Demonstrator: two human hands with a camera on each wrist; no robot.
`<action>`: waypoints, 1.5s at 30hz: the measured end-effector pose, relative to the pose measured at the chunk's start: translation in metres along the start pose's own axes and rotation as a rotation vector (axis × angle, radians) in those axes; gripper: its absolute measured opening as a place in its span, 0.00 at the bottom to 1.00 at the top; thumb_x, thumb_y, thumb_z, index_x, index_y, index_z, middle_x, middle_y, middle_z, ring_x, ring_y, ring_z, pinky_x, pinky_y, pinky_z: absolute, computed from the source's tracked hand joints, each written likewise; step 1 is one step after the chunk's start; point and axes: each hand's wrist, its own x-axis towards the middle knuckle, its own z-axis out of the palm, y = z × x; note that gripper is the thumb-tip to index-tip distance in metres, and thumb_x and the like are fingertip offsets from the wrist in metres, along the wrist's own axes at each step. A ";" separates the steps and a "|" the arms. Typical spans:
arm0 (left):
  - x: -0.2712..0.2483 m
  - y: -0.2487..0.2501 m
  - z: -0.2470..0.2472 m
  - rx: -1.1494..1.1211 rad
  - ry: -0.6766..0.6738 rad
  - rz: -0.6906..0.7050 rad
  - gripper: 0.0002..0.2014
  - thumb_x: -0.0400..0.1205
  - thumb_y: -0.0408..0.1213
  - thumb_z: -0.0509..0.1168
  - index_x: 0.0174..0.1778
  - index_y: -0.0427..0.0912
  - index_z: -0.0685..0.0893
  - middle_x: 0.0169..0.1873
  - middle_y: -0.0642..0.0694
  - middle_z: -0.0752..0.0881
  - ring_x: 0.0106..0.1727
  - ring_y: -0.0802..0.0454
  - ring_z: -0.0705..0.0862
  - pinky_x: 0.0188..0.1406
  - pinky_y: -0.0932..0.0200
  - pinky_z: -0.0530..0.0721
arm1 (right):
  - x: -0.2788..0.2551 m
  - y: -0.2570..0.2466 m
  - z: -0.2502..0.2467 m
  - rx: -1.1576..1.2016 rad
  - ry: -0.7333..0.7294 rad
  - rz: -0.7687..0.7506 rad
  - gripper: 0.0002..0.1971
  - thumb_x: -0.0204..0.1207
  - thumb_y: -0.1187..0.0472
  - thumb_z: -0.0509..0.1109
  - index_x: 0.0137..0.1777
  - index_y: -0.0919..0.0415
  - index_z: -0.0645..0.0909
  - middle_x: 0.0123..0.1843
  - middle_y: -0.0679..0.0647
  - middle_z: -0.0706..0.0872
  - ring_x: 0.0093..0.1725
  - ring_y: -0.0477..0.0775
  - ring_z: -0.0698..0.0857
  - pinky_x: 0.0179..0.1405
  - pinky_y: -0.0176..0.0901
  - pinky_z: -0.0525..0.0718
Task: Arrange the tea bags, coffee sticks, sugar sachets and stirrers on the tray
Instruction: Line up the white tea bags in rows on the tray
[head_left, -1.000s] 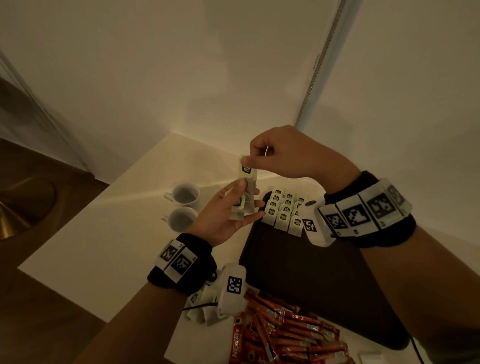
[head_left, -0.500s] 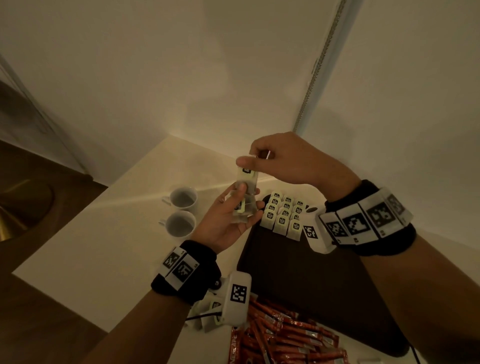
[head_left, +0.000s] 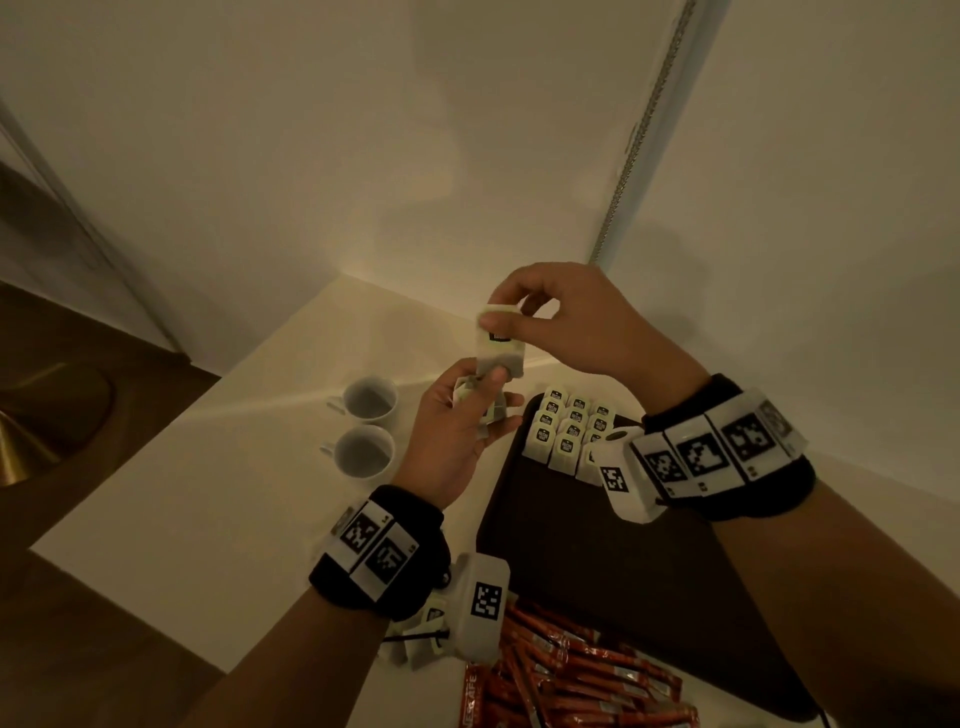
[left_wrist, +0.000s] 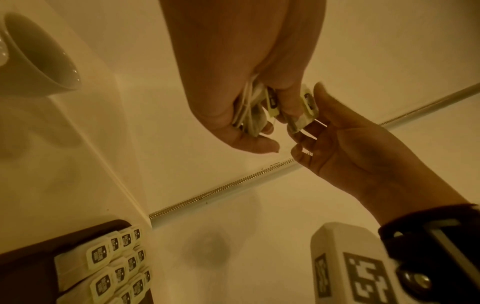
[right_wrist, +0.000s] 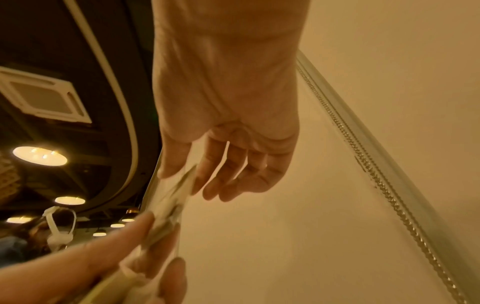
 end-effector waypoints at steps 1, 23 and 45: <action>-0.001 0.000 0.001 0.003 -0.007 0.005 0.06 0.76 0.40 0.67 0.46 0.44 0.83 0.42 0.50 0.86 0.41 0.55 0.86 0.38 0.61 0.86 | 0.000 0.000 0.001 0.015 0.010 -0.017 0.06 0.73 0.54 0.74 0.41 0.57 0.87 0.38 0.41 0.86 0.38 0.36 0.81 0.41 0.23 0.76; -0.003 0.000 0.009 -0.049 -0.006 -0.041 0.07 0.74 0.40 0.67 0.45 0.46 0.83 0.40 0.50 0.89 0.42 0.53 0.87 0.36 0.62 0.85 | -0.011 -0.003 -0.003 0.221 0.084 0.081 0.08 0.71 0.59 0.77 0.41 0.64 0.85 0.26 0.49 0.83 0.21 0.40 0.80 0.22 0.30 0.78; 0.024 -0.001 -0.028 -0.280 0.226 -0.207 0.16 0.78 0.43 0.65 0.60 0.42 0.82 0.59 0.38 0.87 0.58 0.40 0.87 0.48 0.54 0.89 | -0.062 0.189 0.111 0.037 -0.248 0.647 0.09 0.77 0.63 0.70 0.55 0.67 0.83 0.55 0.62 0.87 0.54 0.59 0.86 0.55 0.47 0.84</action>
